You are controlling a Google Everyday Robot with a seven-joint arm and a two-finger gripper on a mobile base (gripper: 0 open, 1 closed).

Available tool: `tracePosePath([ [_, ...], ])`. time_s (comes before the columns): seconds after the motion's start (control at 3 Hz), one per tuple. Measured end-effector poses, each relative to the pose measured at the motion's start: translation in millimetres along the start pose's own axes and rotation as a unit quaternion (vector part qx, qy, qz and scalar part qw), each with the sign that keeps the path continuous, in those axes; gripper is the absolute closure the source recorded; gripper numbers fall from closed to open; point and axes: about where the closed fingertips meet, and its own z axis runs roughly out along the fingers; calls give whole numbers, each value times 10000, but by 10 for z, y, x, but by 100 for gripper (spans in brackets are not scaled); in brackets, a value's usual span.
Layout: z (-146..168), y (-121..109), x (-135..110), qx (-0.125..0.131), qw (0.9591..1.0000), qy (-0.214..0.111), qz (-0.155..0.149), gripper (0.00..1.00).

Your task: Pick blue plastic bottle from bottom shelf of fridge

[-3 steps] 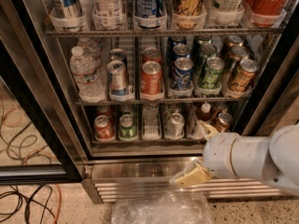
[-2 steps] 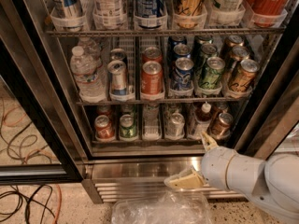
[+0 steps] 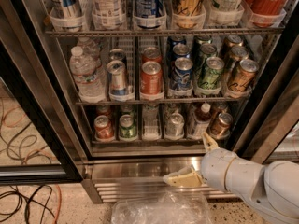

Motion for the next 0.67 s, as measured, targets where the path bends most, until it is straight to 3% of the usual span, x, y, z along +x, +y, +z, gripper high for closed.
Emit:
tracePosePath([
  [0.33, -19, -36, -24, 159, 9996, -135, 183, 0],
  [0.67, 8, 53, 246, 493, 9956, -356, 711, 0],
])
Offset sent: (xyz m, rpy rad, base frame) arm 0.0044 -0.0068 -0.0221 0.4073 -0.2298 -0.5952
